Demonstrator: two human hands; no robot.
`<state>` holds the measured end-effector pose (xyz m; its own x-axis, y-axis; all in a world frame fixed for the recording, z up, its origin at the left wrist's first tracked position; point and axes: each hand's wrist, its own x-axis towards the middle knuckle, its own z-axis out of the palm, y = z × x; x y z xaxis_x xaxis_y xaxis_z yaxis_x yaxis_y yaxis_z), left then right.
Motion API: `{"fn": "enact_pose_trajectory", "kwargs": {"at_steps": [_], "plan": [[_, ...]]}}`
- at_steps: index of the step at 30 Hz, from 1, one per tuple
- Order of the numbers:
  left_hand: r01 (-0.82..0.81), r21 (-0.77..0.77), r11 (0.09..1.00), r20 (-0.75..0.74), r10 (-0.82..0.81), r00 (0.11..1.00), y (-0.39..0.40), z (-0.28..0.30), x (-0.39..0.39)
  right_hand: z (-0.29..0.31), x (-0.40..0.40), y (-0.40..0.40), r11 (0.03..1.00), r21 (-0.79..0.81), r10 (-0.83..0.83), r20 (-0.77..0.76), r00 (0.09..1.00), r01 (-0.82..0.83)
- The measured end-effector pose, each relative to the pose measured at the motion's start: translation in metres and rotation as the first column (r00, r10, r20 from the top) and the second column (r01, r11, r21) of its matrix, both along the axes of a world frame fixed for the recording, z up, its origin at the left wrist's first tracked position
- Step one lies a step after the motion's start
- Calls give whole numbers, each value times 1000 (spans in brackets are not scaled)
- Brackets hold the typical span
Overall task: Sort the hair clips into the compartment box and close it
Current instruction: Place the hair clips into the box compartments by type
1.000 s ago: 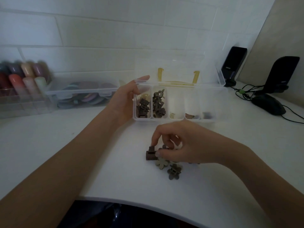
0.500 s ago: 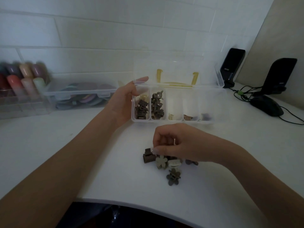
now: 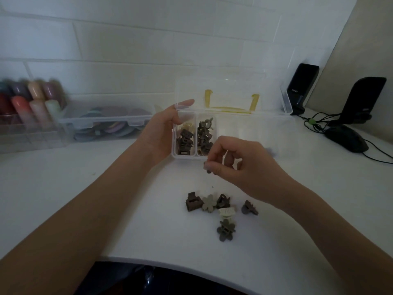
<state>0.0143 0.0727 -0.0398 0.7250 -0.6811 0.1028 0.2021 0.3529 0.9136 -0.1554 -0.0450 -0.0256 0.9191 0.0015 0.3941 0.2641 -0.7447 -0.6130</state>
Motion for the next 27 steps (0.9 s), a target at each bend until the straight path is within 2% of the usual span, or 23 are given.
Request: {"fn": "enact_pose_trajectory", "kwargs": {"at_steps": [5, 12, 20, 24, 27], "plan": [[2, 1, 1000, -8, -2, 1000, -1, 1, -1, 0, 2, -3, 994, -5, -111, 138, 984, 113], [-7, -5, 1000, -39, 7, 999, 1, 0, 2, 4, 14, -12, 953, -95, -247, 305, 920, 287], [-18, -8, 1000, -31, 18, 999, 1, 4, -2, 18, 47, -12, 901, -254, -245, 369, 897, 351], [16, -50, 999, -67, -20, 998, 1, 4, -4, 17, 59, -5, 836, -402, -170, 458, 873, 374], [9, -54, 998, -90, -14, 996, 2, 3, -2, 12, 61, -9, 815, -447, -147, 458, 877, 370]]}}
